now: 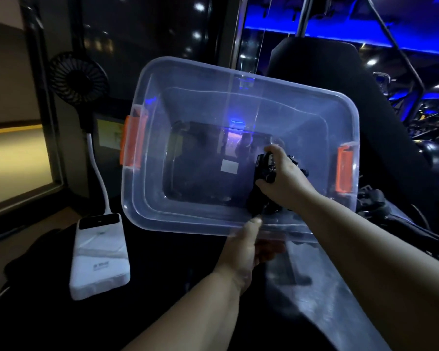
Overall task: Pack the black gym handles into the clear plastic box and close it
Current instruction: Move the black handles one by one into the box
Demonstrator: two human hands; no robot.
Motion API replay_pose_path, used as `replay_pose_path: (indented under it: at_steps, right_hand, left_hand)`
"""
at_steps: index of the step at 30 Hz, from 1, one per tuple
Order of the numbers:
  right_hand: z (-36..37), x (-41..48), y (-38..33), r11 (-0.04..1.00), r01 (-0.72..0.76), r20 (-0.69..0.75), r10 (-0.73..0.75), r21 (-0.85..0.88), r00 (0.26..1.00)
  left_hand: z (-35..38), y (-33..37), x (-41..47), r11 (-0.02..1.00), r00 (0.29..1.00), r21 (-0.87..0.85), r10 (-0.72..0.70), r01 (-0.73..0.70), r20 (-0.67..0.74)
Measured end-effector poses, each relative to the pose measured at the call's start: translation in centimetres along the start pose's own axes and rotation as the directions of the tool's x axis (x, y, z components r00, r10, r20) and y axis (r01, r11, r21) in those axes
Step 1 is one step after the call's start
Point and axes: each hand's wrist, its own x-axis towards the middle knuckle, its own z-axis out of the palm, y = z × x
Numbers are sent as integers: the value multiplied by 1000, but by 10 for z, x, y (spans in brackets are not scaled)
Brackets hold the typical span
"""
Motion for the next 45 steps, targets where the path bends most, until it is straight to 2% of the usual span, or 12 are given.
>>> replay_pose_path:
  at_steps: [3, 8, 13, 21, 33, 42, 45]
  right_hand:
    - [5, 8, 0, 996, 24, 40, -21, -82, 999]
    - [8, 27, 2, 907, 54, 82, -22, -419, 996]
    - [14, 39, 6, 836, 166, 113, -125, -523, 986]
    - [10, 57, 20, 741, 185, 170, -97, -646, 981]
    - [16, 52, 22, 771, 130, 172, -28, -624, 985]
    - [-7, 30, 36, 809, 140, 82, -114, -571, 990]
    - [-23, 15, 38, 853, 152, -24, -189, -499, 982]
  left_hand:
    - [-2, 0, 1, 1000, 1000, 1, 8, -8, 1]
    - [-2, 1, 1, 1000, 1000, -3, 15, -15, 11]
    - [-3, 2, 0, 1000, 1000, -10, 17, -16, 24]
    - [0, 4, 1, 1000, 1000, -14, 21, -21, -22]
    - [1, 10, -3, 1000, 1000, -20, 3, -4, -25]
    - [-1, 9, -2, 1000, 1000, 4, 3, -3, -18]
    - [-2, 9, -1, 1000, 1000, -4, 2, -3, -20]
